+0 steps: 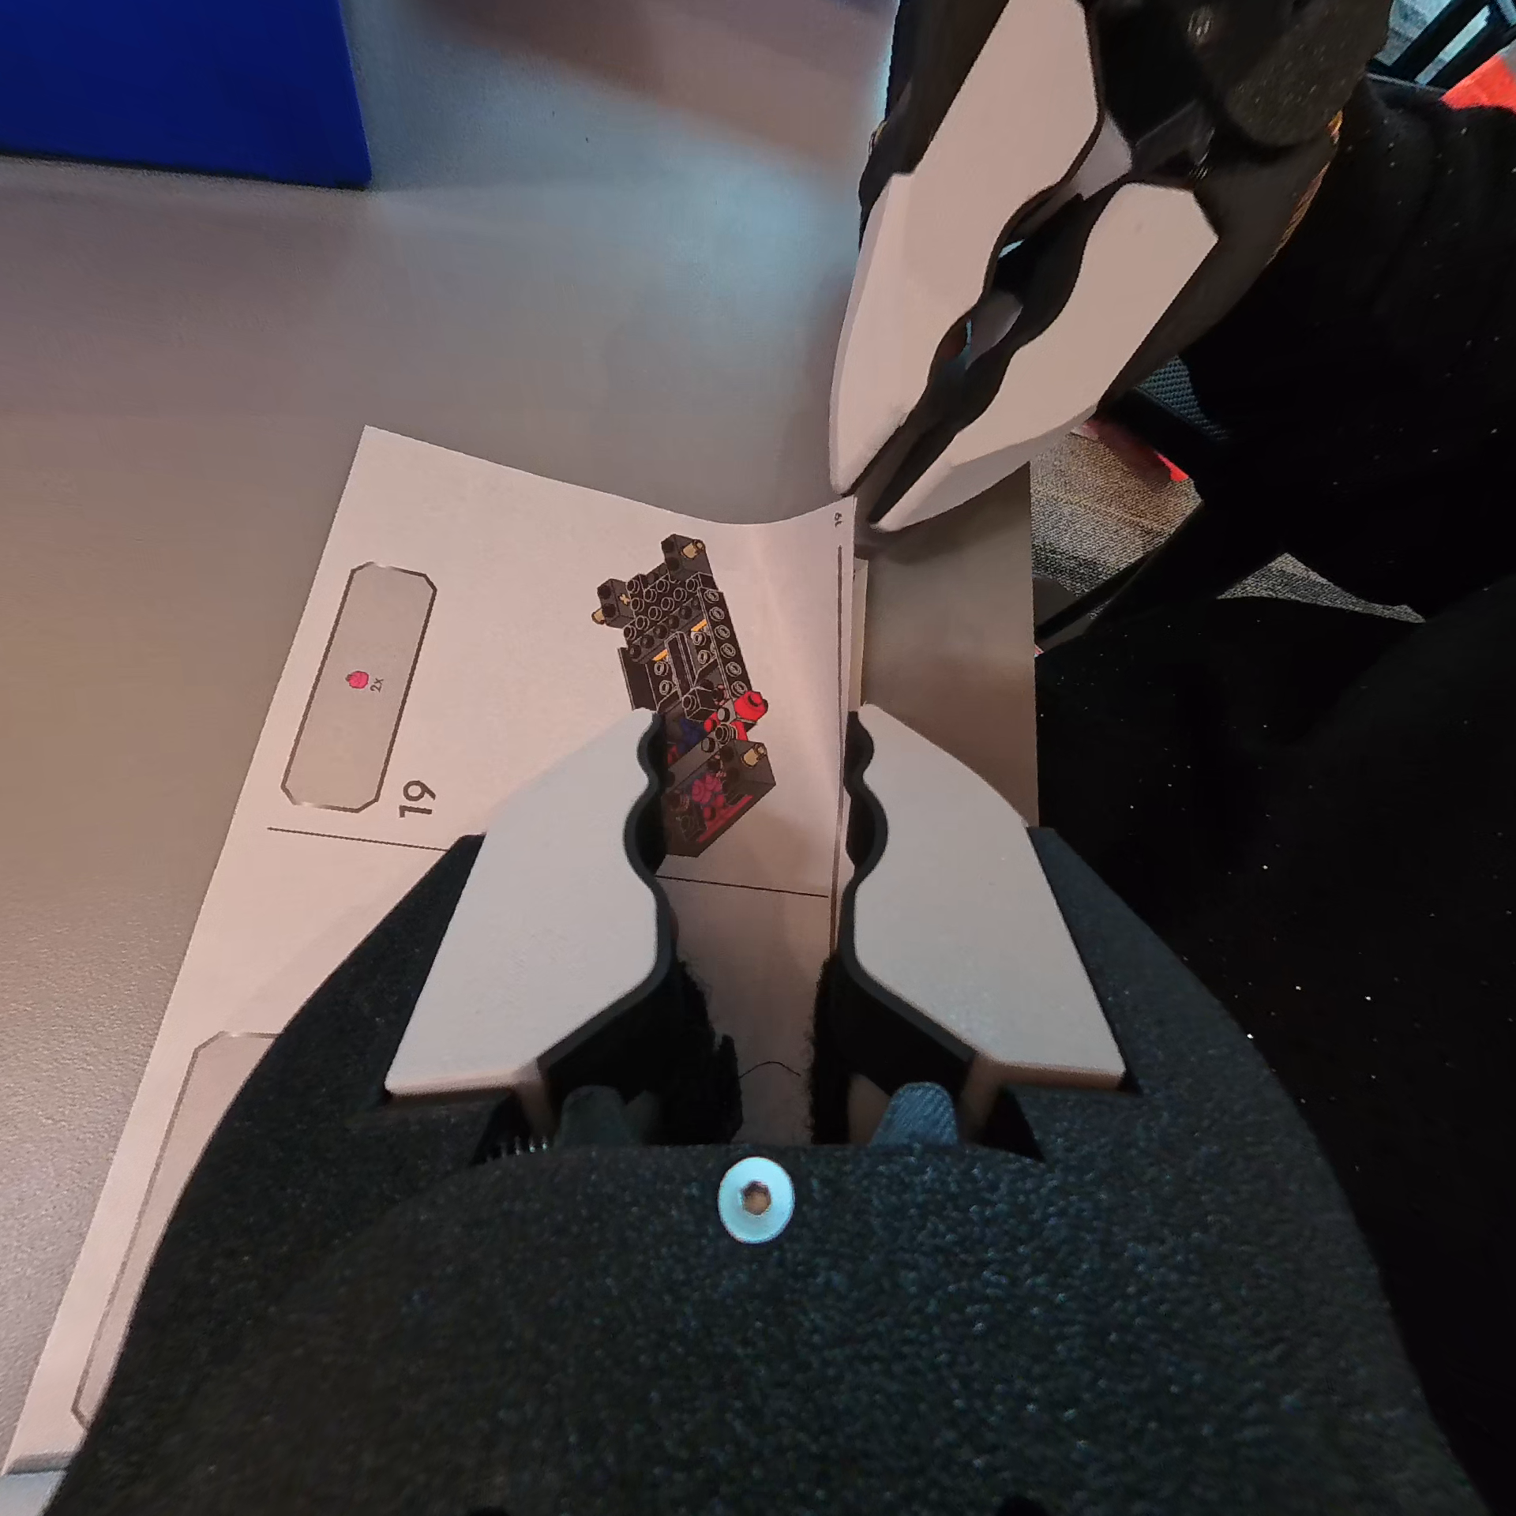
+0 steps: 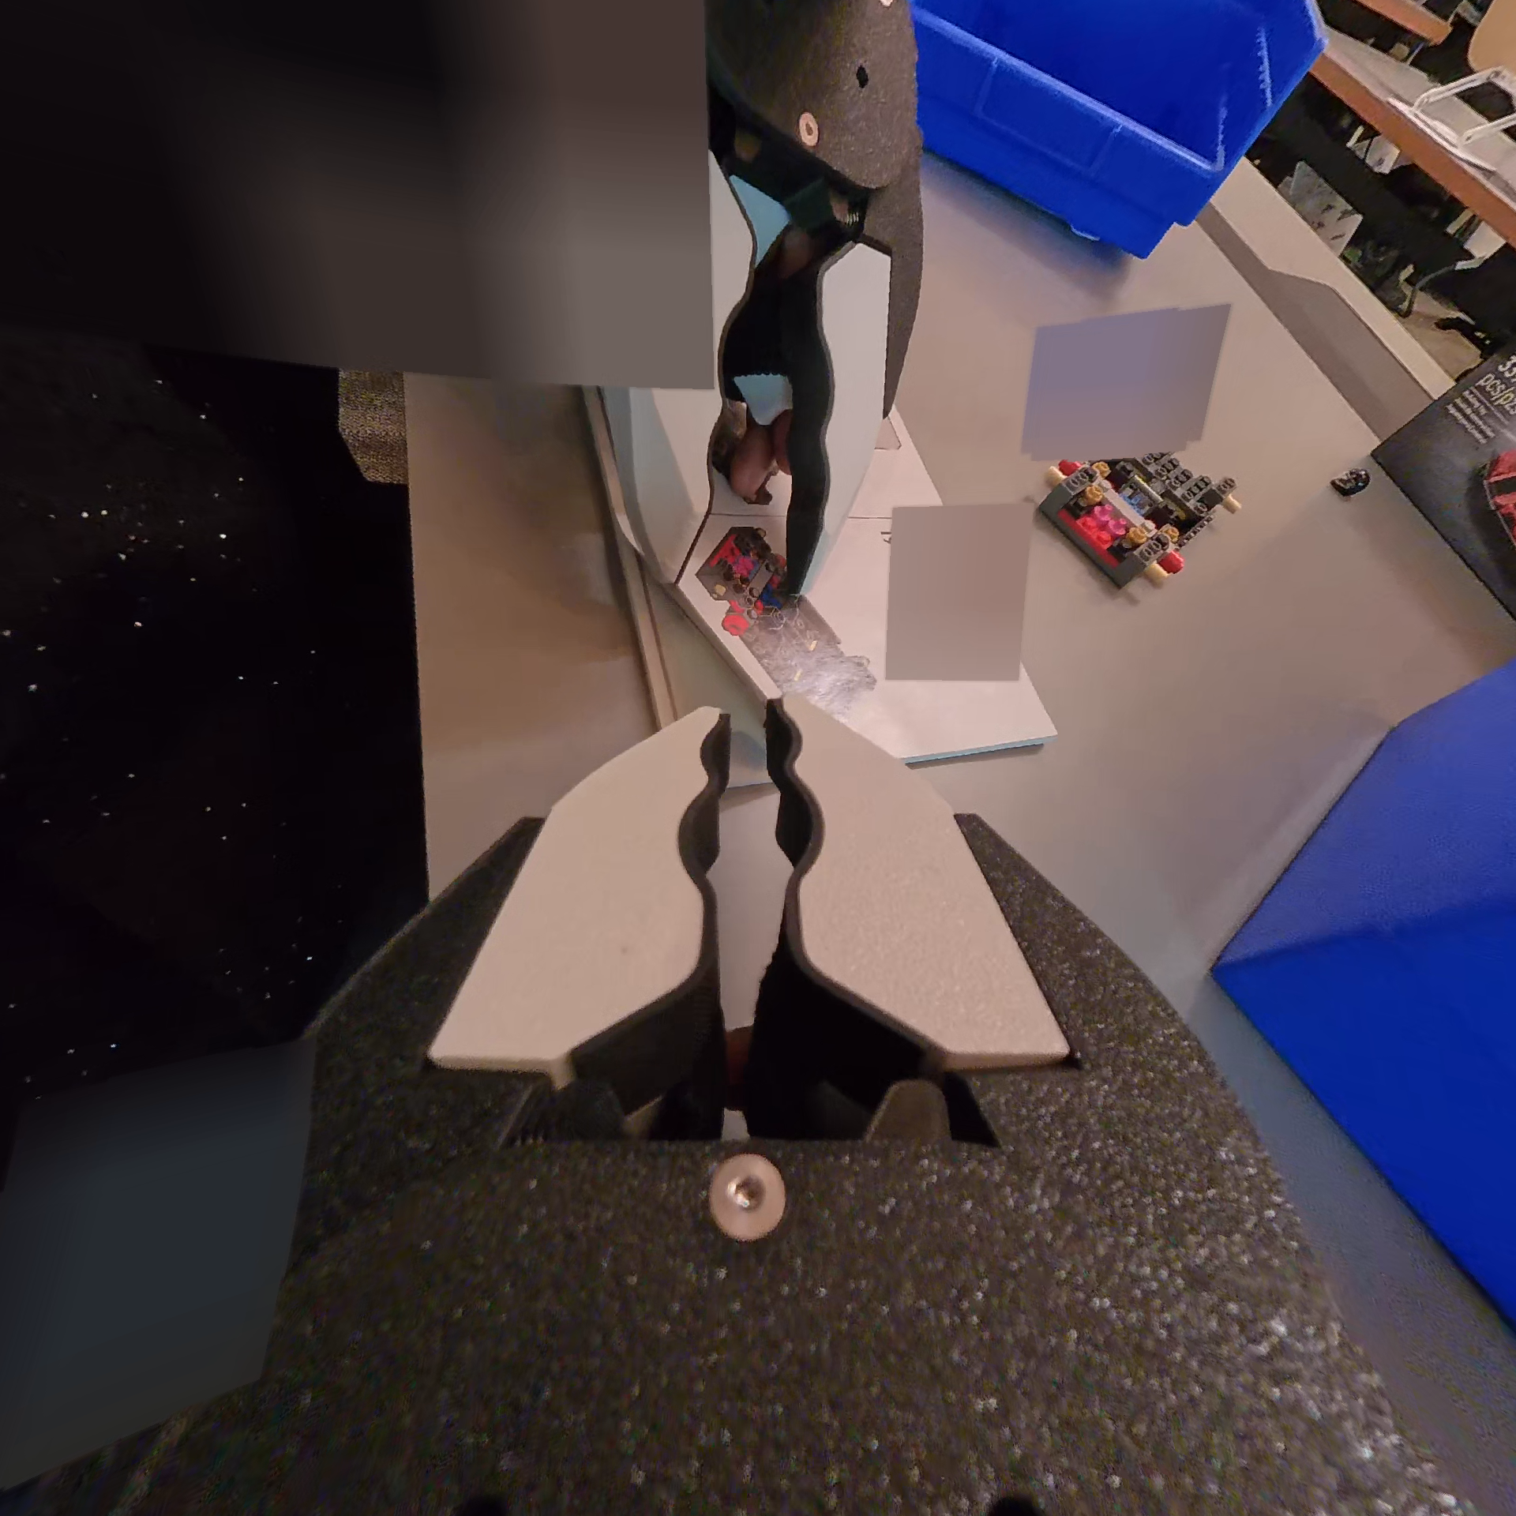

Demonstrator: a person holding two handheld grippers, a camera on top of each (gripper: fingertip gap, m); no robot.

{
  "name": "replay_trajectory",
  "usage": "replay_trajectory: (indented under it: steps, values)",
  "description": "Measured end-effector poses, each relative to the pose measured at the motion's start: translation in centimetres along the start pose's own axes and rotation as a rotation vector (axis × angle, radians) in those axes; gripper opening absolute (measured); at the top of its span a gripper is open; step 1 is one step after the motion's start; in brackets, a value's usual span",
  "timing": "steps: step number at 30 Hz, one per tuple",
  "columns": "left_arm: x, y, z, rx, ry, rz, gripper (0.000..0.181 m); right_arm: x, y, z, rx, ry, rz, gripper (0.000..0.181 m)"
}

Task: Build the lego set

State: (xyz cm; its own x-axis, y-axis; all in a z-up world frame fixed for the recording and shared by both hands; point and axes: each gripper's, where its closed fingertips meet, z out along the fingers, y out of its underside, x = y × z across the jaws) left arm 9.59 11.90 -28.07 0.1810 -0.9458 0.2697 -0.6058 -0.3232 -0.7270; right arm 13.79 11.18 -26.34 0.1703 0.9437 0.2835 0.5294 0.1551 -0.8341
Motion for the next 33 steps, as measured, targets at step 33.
replay_trajectory:
  steps: [33]
  values:
    - [0.07,0.00,-0.02,0.000,0.003,-0.002,0.042,-0.88,0.32,0.37,-0.030,-0.038,-0.043,0.022]
